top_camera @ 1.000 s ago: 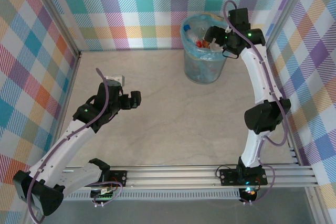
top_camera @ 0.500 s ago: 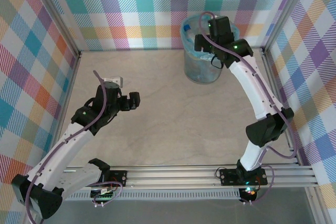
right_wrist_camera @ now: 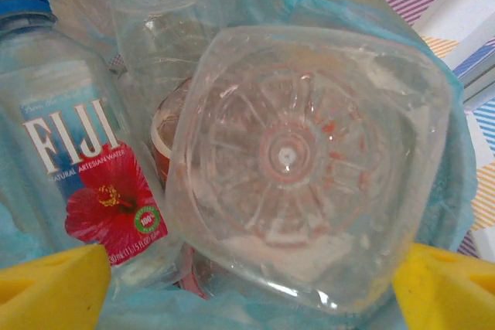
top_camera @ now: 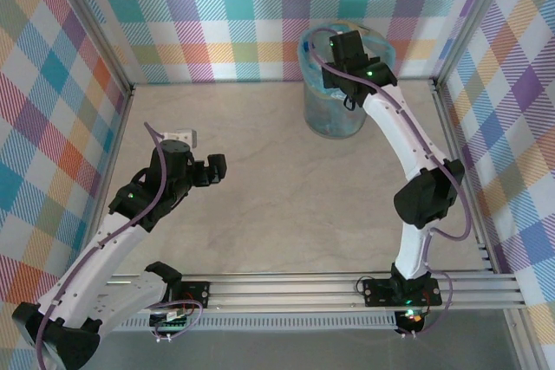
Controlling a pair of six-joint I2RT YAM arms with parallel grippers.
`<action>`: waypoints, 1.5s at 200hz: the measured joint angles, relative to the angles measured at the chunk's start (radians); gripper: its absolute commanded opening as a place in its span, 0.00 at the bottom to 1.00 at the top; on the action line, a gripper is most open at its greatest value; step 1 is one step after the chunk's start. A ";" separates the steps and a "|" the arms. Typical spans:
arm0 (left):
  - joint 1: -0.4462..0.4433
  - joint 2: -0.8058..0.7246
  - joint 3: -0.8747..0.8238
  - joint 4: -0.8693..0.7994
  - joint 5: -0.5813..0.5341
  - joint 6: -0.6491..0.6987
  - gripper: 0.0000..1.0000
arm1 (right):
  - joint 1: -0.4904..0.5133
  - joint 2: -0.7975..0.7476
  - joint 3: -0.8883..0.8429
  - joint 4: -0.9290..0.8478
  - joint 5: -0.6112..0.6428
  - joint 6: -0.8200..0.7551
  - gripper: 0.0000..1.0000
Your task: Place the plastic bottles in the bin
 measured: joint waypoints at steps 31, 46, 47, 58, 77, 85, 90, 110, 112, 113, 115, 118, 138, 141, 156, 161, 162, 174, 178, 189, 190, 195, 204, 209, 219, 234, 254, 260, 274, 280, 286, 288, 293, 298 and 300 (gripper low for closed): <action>0.000 0.000 0.000 -0.002 -0.004 0.000 0.96 | 0.000 0.001 0.067 0.025 -0.027 -0.025 0.71; 0.000 0.000 0.000 -0.002 -0.008 0.000 0.96 | 0.000 0.001 0.105 0.047 -0.046 -0.034 0.67; 0.000 0.000 0.000 -0.002 -0.007 0.000 0.96 | 0.000 0.001 0.109 0.048 -0.048 -0.034 0.67; 0.000 0.000 0.000 -0.002 -0.008 0.000 0.96 | 0.000 0.004 0.139 0.057 -0.064 -0.045 0.67; 0.000 0.000 0.000 -0.002 -0.008 0.000 0.96 | -0.003 0.036 0.226 0.072 -0.086 -0.058 0.67; 0.000 0.000 0.000 -0.002 -0.008 0.000 0.96 | -0.009 0.059 0.267 0.079 -0.093 -0.064 0.66; 0.000 0.000 0.000 -0.002 -0.008 0.000 0.96 | -0.012 0.074 0.290 0.084 -0.099 -0.068 0.66; 0.000 -0.003 0.000 -0.006 -0.012 0.000 0.96 | -0.026 0.140 0.367 0.085 -0.122 -0.071 0.63; 0.000 -0.003 0.000 -0.007 -0.013 0.000 0.96 | -0.029 0.148 0.373 0.084 -0.125 -0.071 0.62; 0.000 -0.003 0.000 -0.007 -0.013 0.000 0.96 | -0.031 0.152 0.377 0.083 -0.126 -0.071 0.62; 0.000 -0.004 0.000 -0.008 -0.014 0.000 0.96 | -0.033 0.156 0.381 0.082 -0.128 -0.070 0.62; 0.000 -0.005 0.000 -0.009 -0.015 0.000 0.96 | -0.037 0.165 0.386 0.080 -0.131 -0.070 0.61; 0.000 -0.013 -0.001 -0.021 -0.021 0.000 0.96 | -0.075 0.203 0.393 0.054 -0.148 -0.052 0.58; 0.000 -0.014 -0.002 -0.021 -0.023 0.000 0.96 | -0.081 0.205 0.388 0.051 -0.150 -0.048 0.58; 0.000 -0.021 -0.006 -0.024 -0.026 0.000 0.96 | -0.111 0.205 0.348 0.048 -0.160 -0.029 0.58; 0.000 -0.021 -0.007 -0.024 -0.026 0.000 0.96 | -0.122 0.202 0.325 0.050 -0.166 -0.021 0.58; 0.000 -0.021 -0.007 -0.024 -0.026 0.000 0.96 | -0.123 0.202 0.323 0.050 -0.167 -0.021 0.58; 0.000 -0.021 -0.008 -0.024 -0.026 -0.001 0.96 | -0.143 0.197 0.272 0.051 -0.179 -0.001 0.59; 0.000 -0.021 -0.009 -0.024 -0.026 0.000 0.95 | -0.150 0.195 0.255 0.058 -0.187 0.008 0.60; 0.000 -0.020 -0.010 -0.024 -0.026 -0.002 0.96 | -0.167 0.192 0.216 0.072 -0.195 0.026 0.61; 0.000 -0.020 -0.010 -0.024 -0.026 -0.002 0.96 | -0.167 0.191 0.213 0.074 -0.195 0.028 0.62; 0.000 -0.019 -0.010 -0.024 -0.026 -0.003 0.96 | -0.174 0.186 0.199 0.084 -0.200 0.036 0.62; 0.000 -0.018 -0.010 -0.024 -0.026 -0.004 0.96 | -0.184 0.176 0.182 0.095 -0.212 0.054 0.63; 0.000 -0.016 -0.010 -0.024 -0.026 -0.004 0.96 | -0.188 0.171 0.175 0.098 -0.220 0.062 0.65; 0.000 -0.014 -0.010 -0.024 -0.026 -0.004 0.96 | -0.194 0.166 0.169 0.101 -0.234 0.079 0.67; 0.000 -0.012 -0.010 -0.024 -0.026 -0.005 0.96 | -0.196 0.165 0.167 0.102 -0.248 0.089 0.67; 0.000 -0.012 -0.010 -0.024 -0.026 -0.010 0.95 | -0.197 0.164 0.167 0.105 -0.257 0.100 0.68; 0.000 -0.012 -0.010 -0.024 -0.026 -0.011 0.95 | -0.199 0.164 0.167 0.105 -0.262 0.106 0.68; 0.000 -0.012 -0.010 -0.024 -0.026 -0.016 0.95 | -0.205 0.163 0.166 0.104 -0.283 0.119 0.71; 0.000 -0.012 -0.010 -0.024 -0.026 -0.018 0.95 | -0.208 0.163 0.166 0.103 -0.294 0.128 0.73; 0.000 -0.011 -0.010 -0.024 -0.026 -0.019 0.95 | -0.211 0.162 0.166 0.101 -0.305 0.135 0.75; 0.000 -0.011 -0.010 -0.024 -0.026 -0.019 0.95 | -0.211 0.161 0.166 0.101 -0.309 0.136 0.75; 0.000 -0.009 -0.010 -0.024 -0.026 -0.019 0.95 | -0.211 0.161 0.166 0.100 -0.317 0.141 0.76; 0.000 -0.008 -0.010 -0.024 -0.026 -0.019 0.95 | -0.211 0.160 0.167 0.099 -0.324 0.143 0.77; 0.000 -0.007 -0.010 -0.024 -0.026 -0.019 0.95 | -0.212 0.160 0.167 0.099 -0.328 0.146 0.77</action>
